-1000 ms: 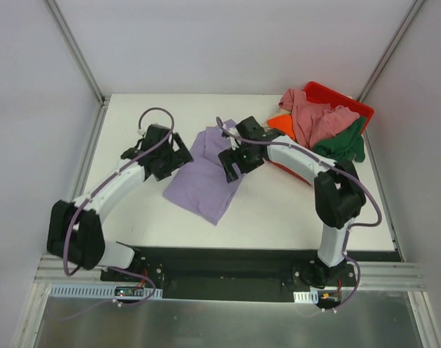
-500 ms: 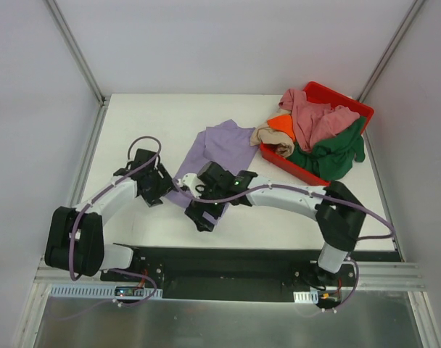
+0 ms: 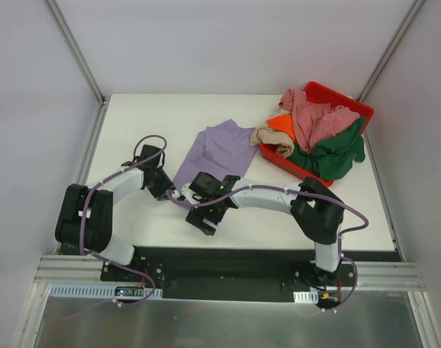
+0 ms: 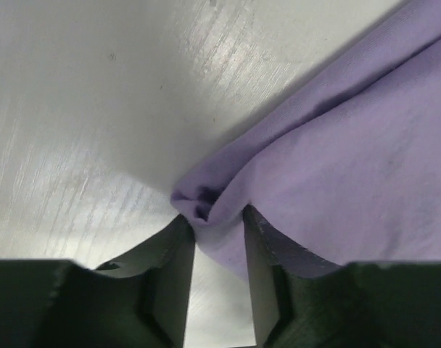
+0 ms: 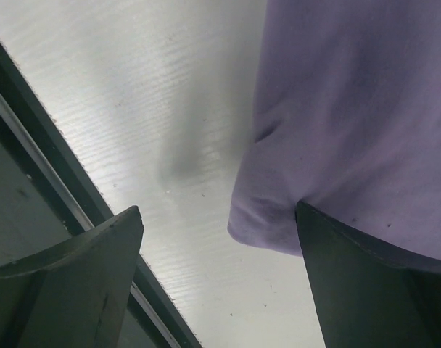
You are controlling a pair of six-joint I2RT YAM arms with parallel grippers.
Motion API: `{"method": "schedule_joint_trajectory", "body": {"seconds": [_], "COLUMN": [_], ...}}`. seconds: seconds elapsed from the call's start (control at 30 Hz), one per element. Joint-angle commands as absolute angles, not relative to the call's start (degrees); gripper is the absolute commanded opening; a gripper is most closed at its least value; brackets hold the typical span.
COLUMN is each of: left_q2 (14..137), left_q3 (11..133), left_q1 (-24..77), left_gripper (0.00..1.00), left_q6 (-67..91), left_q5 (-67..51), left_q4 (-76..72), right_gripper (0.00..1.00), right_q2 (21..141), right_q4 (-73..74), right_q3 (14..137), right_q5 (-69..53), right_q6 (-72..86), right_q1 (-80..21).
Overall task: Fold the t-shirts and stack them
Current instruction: Grab one side of the 2/3 rectangular tshirt with both arms
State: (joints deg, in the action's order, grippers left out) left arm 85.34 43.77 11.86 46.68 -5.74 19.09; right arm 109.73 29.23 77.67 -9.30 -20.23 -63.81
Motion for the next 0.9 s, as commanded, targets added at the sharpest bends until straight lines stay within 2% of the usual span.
{"method": "schedule_joint_trajectory", "body": {"seconds": [0.0,0.03,0.07,0.3,0.4,0.47,0.5,0.63,0.87], "left_q2": [88.5,88.9,89.0,82.5,78.1,74.1,72.0,59.4,35.3], "left_q3": [45.3,45.0,44.8,40.7,38.4,36.7,36.1,34.8,36.8], "left_q1": [10.5,10.4,10.0,8.9,8.9,8.9,8.9,8.8,8.8], "left_gripper": [0.24,0.15,0.0,0.0,0.0,0.0,0.0,0.0,0.0], "left_q6": [45.2,45.3,45.2,45.3,46.1,46.6,47.1,49.0,51.2], "left_q5": [-5.0,-4.7,-4.6,-2.8,-3.3,-3.1,-1.9,3.7,10.7], "left_q4": [19.2,19.2,19.2,19.2,19.3,19.9,20.8,26.5,36.3], "right_gripper": [0.88,0.87,0.86,0.63,0.39,0.16,0.02,0.0,0.01], "right_q2": [109.7,110.3,110.8,111.1,111.0,110.2,109.4,104.0,95.1], "right_q4": [31.6,31.5,31.5,32.3,31.4,31.1,31.3,31.4,23.7], "right_q3": [76.4,76.6,76.8,75.7,75.0,75.3,75.6,77.3,78.2], "right_q5": [-6.1,-5.3,-4.0,7.3,12.9,16.0,16.0,6.1,-22.1], "right_q6": [-21.4,-21.5,-21.7,-20.0,-19.5,-19.1,-18.6,-16.5,-10.4], "right_q1": [-65.2,-65.4,-65.6,-67.8,-71.2,-73.4,-74.1,-75.8,-76.2]}}
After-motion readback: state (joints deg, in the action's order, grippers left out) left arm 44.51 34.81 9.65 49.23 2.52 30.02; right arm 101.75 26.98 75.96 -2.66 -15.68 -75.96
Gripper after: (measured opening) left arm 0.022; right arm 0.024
